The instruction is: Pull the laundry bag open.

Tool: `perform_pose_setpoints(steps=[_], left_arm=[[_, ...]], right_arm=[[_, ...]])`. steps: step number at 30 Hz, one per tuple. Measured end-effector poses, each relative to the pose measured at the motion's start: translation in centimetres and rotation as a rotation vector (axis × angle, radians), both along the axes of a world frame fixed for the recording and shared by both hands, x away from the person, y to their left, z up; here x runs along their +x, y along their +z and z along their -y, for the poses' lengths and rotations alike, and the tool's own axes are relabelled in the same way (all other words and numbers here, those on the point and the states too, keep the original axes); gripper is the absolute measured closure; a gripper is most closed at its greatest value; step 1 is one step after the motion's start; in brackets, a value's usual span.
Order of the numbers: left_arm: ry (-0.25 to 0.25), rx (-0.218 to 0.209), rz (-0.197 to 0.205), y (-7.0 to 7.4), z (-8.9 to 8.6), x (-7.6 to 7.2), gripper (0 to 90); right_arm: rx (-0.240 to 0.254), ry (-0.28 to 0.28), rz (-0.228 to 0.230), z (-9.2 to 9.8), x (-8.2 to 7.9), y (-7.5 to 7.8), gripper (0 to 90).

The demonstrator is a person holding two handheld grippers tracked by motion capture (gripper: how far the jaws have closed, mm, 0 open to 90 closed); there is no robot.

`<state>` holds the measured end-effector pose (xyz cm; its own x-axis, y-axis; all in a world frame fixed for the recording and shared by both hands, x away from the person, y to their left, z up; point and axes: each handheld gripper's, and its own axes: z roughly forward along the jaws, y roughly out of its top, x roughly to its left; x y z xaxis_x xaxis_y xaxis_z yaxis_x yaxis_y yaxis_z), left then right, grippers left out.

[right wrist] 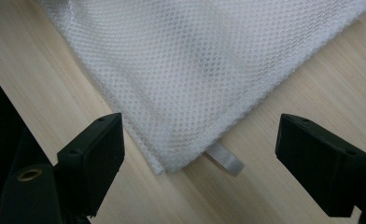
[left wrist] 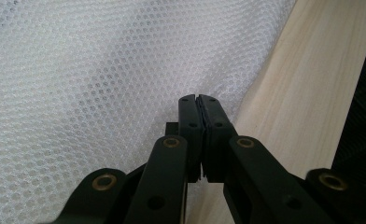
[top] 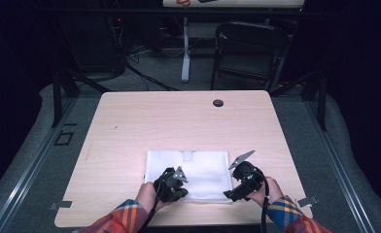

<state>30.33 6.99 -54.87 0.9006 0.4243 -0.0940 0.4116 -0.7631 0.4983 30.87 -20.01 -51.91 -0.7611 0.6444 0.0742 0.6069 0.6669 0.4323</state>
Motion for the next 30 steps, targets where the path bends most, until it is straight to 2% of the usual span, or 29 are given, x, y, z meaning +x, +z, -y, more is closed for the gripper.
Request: perform_pose_setpoints(steps=[5, 6, 8, 19, 24, 28, 30], left_arm=[[0.002, -0.014, 0.005, 0.2, -0.1, 0.0, 88.6], [0.001, -0.018, 0.005, 0.3, -0.2, 0.0, 88.6], [0.015, -0.039, -0.003, 0.3, -0.3, 0.0, 88.6], [0.037, -0.07, 0.013, 0.9, -0.5, 0.2, 89.0], [0.041, -0.079, 0.01, 1.0, -0.5, 0.2, 89.0], [0.043, -0.087, 0.01, 1.1, -0.6, 0.3, 89.1], [0.043, -0.089, 0.01, 1.2, -0.7, 0.3, 89.0]], right_arm=[[0.016, 0.009, 0.009, 0.0, -0.1, 0.2, 15.7], [0.006, 0.013, 0.01, -0.1, -0.1, 0.2, 15.8], [0.009, 0.013, 0.008, -0.1, -0.1, 0.2, 16.1], [0.02, 0.025, 0.018, -0.4, -0.5, 0.5, 20.0], [0.046, 0.067, 0.033, -1.5, -1.0, 0.4, 27.8], [0.031, 0.123, 0.03, -3.3, -1.2, 0.0, 34.6], [0.002, 0.153, 0.025, -4.2, -1.2, -0.5, 39.8]])
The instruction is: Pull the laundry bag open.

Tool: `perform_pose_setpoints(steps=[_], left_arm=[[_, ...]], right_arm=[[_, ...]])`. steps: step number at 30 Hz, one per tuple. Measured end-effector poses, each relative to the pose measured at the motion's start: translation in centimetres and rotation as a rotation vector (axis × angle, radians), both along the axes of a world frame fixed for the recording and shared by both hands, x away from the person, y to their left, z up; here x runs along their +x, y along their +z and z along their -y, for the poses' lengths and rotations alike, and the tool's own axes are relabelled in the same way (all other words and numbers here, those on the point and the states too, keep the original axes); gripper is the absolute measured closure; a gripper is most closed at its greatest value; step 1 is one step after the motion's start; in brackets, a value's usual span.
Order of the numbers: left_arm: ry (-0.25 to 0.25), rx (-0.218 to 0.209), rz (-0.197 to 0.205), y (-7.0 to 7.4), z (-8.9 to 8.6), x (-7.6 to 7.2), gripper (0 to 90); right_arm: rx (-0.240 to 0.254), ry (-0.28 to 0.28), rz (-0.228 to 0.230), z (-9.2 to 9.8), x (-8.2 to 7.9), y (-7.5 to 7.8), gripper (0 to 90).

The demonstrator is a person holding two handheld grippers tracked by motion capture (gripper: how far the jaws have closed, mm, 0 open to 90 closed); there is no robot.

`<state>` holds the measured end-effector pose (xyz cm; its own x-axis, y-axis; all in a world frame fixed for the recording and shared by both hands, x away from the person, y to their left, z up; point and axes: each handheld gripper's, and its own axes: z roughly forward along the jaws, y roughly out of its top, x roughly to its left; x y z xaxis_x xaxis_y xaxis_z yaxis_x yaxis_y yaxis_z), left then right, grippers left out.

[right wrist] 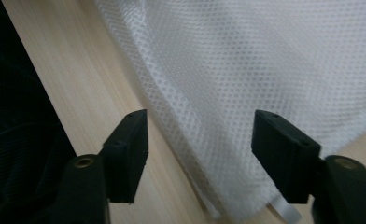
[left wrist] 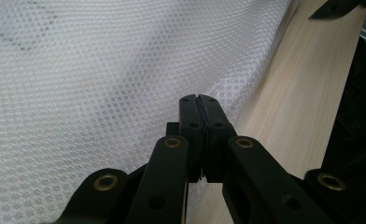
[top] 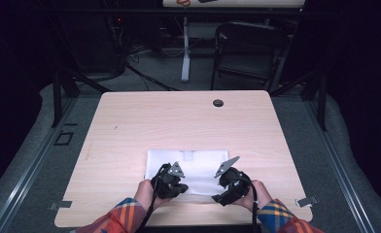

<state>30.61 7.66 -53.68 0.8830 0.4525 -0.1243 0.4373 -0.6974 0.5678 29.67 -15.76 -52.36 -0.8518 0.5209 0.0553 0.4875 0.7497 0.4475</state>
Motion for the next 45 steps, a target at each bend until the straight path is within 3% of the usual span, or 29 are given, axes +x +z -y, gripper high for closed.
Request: perform_pose_setpoints(steps=[4, 7, 11, 15, 19, 22, 32, 41, 45], left_arm=[[0.003, -0.006, 0.001, 0.1, -0.1, 0.0, 89.0], [0.0, -0.007, -0.001, 0.1, -0.1, 0.0, 89.0], [-0.005, -0.011, -0.004, 0.1, 0.0, 0.0, 85.0], [-0.021, -0.005, -0.022, -0.1, 0.2, 0.0, 63.8], [-0.03, 0.017, -0.026, -0.4, 0.7, -0.1, 57.9], [-0.044, 0.036, -0.02, -0.5, 0.8, -0.1, 62.1], [-0.047, 0.024, -0.009, -0.4, 0.7, 0.0, 84.2], [-0.007, 0.026, -0.036, -0.3, 1.1, 0.3, 86.6], [0.004, 0.024, -0.042, -0.3, 1.1, 0.5, 86.5]], right_arm=[[-0.039, -0.004, 0.01, -1.1, 0.3, -0.8, 62.5], [-0.029, -0.01, 0.008, -1.1, 0.5, -0.9, 78.8], [-0.018, -0.02, 0.015, -0.9, 0.4, -0.7, 86.6], [0.007, -0.03, 0.014, -0.8, 0.4, -0.5, 87.4], [0.03, -0.029, 0.016, -0.7, 0.4, -0.2, 87.6], [0.037, -0.031, 0.014, -0.7, 0.4, -0.1, 87.7], [0.033, -0.03, 0.008, -0.6, 0.5, 0.0, 86.3], [0.051, -0.047, 0.026, 0.1, 0.1, 1.0, 74.6], [0.103, -0.052, 0.065, 0.6, -0.5, 1.8, 80.0]])
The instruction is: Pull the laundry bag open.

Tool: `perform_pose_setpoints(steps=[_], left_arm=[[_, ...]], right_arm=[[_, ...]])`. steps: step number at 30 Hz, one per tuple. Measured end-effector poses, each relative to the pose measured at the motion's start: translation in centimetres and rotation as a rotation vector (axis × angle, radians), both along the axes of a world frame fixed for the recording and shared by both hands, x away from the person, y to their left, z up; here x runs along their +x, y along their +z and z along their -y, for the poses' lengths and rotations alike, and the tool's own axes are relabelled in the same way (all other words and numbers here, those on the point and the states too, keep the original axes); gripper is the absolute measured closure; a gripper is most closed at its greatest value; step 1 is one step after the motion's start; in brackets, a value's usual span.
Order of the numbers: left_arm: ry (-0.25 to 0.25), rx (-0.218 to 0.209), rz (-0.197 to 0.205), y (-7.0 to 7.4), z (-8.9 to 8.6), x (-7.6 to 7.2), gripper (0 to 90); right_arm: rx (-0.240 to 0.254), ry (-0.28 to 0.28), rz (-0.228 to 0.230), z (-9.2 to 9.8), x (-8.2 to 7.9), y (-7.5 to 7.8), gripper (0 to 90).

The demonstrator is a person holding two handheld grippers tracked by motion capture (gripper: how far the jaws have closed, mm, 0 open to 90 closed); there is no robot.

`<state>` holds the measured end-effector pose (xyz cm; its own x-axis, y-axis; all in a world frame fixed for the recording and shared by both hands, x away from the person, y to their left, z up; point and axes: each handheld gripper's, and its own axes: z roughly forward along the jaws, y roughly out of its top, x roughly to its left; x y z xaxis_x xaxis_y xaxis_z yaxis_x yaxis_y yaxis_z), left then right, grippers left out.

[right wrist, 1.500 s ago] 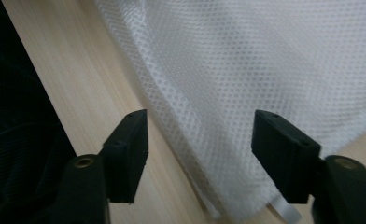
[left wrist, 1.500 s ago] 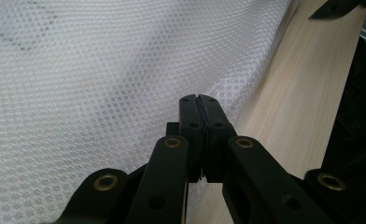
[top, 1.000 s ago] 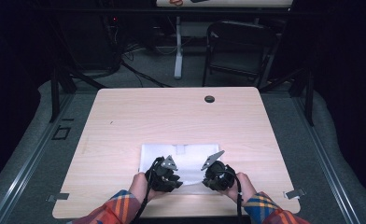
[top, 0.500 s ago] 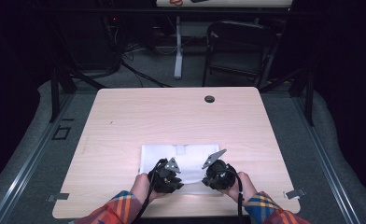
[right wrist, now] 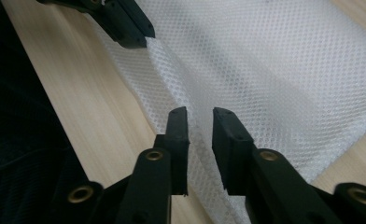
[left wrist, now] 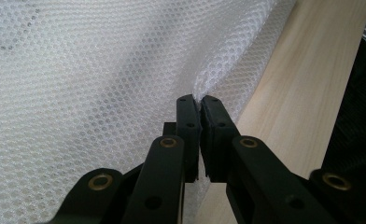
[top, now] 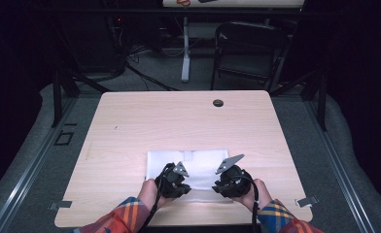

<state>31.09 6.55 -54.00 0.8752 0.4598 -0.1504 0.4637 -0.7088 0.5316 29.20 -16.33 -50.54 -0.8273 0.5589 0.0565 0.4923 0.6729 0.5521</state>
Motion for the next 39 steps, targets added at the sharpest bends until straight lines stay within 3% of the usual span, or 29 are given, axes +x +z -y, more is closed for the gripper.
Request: perform_pose_setpoints(steps=[6, 11, 19, 29, 32, 36, 39], left_arm=[[0.007, -0.012, 0.018, 0.3, 0.0, 0.1, 86.4], [0.012, -0.022, 0.025, 0.4, -0.1, 0.1, 86.3], [0.018, -0.04, 0.034, 0.5, -0.3, 0.2, 86.2], [0.033, -0.058, 0.024, 0.7, -0.5, 0.3, 86.2], [0.035, -0.079, 0.023, 0.8, -0.6, 0.3, 85.4], [0.034, -0.074, 0.02, 0.8, -0.6, 0.3, 85.5], [0.031, -0.067, 0.026, 0.9, -0.5, 0.3, 85.9]], right_arm=[[0.018, 0.056, 0.015, -0.8, -0.9, 0.0, 90.0], [-0.033, 0.088, -0.004, -1.7, -0.6, -1.5, 90.0], [-0.083, 0.081, 0.001, -2.7, 0.0, -3.1, 90.0], [-0.096, 0.108, 0.01, -3.5, 0.1, -4.4, 90.0], [-0.127, 0.13, 0.001, -3.9, 0.2, -4.9, 90.0], [-0.149, 0.145, 0.011, -4.0, 0.3, -5.0, 90.0], [-0.129, 0.142, 0.002, -3.9, 0.2, -5.1, 90.0]])
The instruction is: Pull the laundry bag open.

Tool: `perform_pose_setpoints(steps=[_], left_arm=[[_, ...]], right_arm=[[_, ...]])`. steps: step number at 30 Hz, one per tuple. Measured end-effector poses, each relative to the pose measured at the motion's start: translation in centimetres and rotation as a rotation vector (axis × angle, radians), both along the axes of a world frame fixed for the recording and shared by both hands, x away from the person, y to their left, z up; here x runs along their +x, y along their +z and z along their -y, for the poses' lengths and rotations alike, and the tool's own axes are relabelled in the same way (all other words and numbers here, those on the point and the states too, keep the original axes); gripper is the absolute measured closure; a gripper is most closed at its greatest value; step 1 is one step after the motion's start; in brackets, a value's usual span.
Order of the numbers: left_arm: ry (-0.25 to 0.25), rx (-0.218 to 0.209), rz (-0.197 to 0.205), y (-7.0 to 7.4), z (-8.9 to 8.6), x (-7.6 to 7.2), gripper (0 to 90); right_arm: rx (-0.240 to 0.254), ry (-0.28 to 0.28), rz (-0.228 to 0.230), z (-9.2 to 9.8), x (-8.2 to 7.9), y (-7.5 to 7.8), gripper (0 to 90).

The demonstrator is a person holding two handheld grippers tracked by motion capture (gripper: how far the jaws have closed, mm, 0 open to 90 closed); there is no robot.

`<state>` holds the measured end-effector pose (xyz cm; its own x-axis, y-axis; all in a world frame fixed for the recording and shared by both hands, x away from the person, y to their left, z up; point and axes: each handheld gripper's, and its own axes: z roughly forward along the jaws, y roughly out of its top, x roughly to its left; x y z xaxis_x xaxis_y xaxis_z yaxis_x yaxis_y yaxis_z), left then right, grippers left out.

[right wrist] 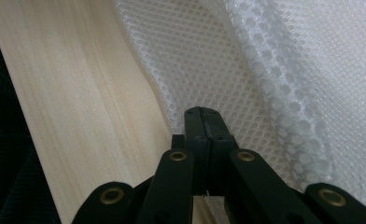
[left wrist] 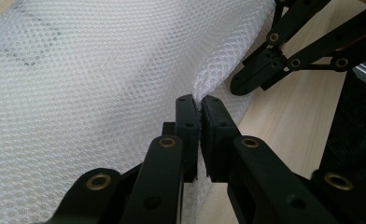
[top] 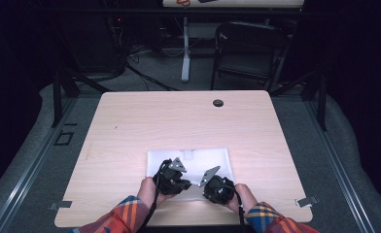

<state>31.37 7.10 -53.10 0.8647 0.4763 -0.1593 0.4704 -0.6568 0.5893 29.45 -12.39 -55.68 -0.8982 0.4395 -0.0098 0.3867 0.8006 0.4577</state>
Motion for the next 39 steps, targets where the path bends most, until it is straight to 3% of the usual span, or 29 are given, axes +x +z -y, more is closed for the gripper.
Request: perform_pose_setpoints(steps=[6, 16, 25, 35, 39], left_arm=[[0.02, 0.002, 0.015, 0.5, -0.4, 0.2, 85.9], [0.039, -0.001, 0.008, 1.4, -1.1, 0.9, 86.0], [0.049, 0.023, 0.014, 2.0, -0.7, 2.0, 86.3], [0.08, 0.006, 0.046, 3.2, -1.1, 3.2, 86.4], [0.09, 0.02, 0.087, 4.2, -1.3, 3.7, 86.5]], right_arm=[[0.009, 0.013, -0.026, 0.2, 0.1, 0.0, 90.0], [-0.007, 0.034, -0.026, 0.2, -0.1, 0.1, 90.0], [-0.009, 0.044, -0.033, 0.2, -0.3, 0.1, 90.0], [-0.015, 0.048, -0.033, 0.3, -0.3, 0.1, 90.0], [-0.023, 0.057, -0.045, 0.3, -0.4, 0.2, 90.0]])
